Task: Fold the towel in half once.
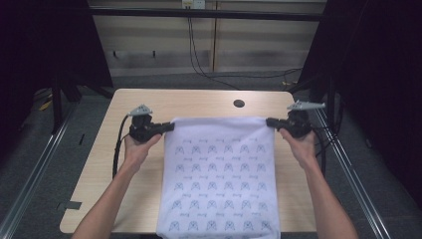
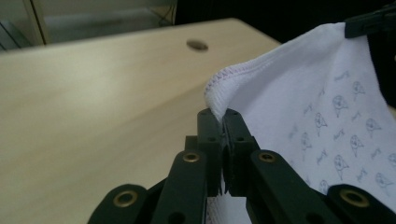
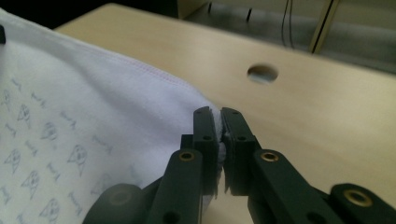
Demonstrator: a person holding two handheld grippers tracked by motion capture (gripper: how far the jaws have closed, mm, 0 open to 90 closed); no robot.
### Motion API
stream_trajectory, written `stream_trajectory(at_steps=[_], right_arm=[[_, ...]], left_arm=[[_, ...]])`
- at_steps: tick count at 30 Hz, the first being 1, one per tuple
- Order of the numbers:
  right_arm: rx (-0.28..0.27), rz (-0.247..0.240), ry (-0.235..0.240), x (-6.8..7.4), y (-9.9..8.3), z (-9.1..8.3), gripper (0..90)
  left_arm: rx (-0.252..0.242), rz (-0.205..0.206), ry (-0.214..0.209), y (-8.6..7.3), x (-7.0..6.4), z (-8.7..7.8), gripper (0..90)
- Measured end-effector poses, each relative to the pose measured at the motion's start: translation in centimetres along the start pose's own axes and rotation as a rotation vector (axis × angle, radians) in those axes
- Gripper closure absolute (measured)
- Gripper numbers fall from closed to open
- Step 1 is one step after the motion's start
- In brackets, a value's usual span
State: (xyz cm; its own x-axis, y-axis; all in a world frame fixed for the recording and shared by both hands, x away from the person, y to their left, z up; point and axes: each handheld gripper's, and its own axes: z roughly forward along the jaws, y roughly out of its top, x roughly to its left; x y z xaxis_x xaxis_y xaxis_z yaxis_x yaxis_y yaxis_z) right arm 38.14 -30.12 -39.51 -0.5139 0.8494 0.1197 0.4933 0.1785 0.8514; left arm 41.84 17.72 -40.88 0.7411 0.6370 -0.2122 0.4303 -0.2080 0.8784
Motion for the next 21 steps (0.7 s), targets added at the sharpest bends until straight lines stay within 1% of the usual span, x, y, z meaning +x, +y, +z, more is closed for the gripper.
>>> stream_trajectory(at_steps=[1,2,4,6,7,8,9,10,11,12,13,14,15,16,17,18,19,20,21], right_arm=[[-0.018,-0.004,-0.004,-0.2,0.8,-0.3,85.7],[-0.041,-0.003,-0.011,-0.4,1.9,-0.7,85.7],[-0.091,-0.004,-0.041,-0.8,4.0,-1.6,85.7],[-0.139,-0.004,-0.062,-1.0,5.7,-2.5,85.7],[-0.169,0.000,-0.064,-1.1,6.2,-3.0,85.7],[-0.197,0.011,-0.058,-1.2,6.6,-3.5,85.8],[-0.205,0.013,-0.055,-1.2,6.6,-3.8,85.8],[-0.202,0.010,-0.053,-1.1,6.4,-4.2,85.8],[-0.199,0.008,-0.043,-1.1,6.0,-4.4,85.9],[-0.193,0.006,-0.026,-0.9,5.4,-4.6,85.9],[-0.183,0.005,-0.004,-0.6,4.4,-5.0,85.9],[-0.175,0.008,0.023,-0.4,3.4,-5.2,86.0],[-0.165,0.007,0.037,-0.1,2.6,-5.4,86.0],[-0.150,0.007,0.058,0.5,1.3,-5.7,86.0],[-0.140,0.009,0.075,0.8,0.5,-5.9,86.0],[-0.122,0.003,0.096,1.5,-0.8,-6.3,86.0],[-0.113,-0.004,0.105,1.9,-1.6,-6.6,86.0],[-0.106,0.000,0.137,2.6,-2.8,-7.2,86.0],[-0.094,-0.001,0.145,2.9,-3.5,-7.5,86.1]], left_arm=[[-0.009,0.015,-0.001,1.1,0.0,-0.1,87.7],[-0.029,0.030,0.002,2.5,-0.2,-0.3,87.7],[-0.070,0.047,0.006,4.5,-0.6,-0.6,87.7],[-0.094,0.065,0.010,6.2,-1.0,-0.8,87.6],[-0.104,0.072,0.001,6.7,-1.3,-1.0,87.6],[-0.114,0.072,-0.011,6.8,-1.5,-1.2,87.6],[-0.119,0.072,-0.038,6.7,-1.8,-1.3,87.6],[-0.113,0.079,-0.040,6.4,-2.0,-1.4,87.6],[-0.097,0.083,-0.051,5.7,-2.2,-1.4,87.6],[-0.071,0.089,-0.062,4.7,-2.4,-1.5,87.5],[-0.051,0.086,-0.070,3.8,-2.6,-1.6,87.6],[-0.046,0.081,-0.091,3.0,-2.7,-1.7,87.5],[-0.035,0.074,-0.115,1.6,-3.1,-2.0,87.5],[-0.029,0.073,-0.130,0.8,-3.3,-2.3,87.5],[-0.023,0.065,-0.156,-0.5,-3.8,-2.7,87.5],[-0.011,0.065,-0.164,-1.2,-4.1,-3.0,87.5],[0.008,0.070,-0.170,-2.2,-4.8,-3.5,87.5],[0.015,0.069,-0.189,-2.8,-5.2,-3.8,87.5],[0.030,0.073,-0.206,-3.6,-5.8,-4.2,87.5]])
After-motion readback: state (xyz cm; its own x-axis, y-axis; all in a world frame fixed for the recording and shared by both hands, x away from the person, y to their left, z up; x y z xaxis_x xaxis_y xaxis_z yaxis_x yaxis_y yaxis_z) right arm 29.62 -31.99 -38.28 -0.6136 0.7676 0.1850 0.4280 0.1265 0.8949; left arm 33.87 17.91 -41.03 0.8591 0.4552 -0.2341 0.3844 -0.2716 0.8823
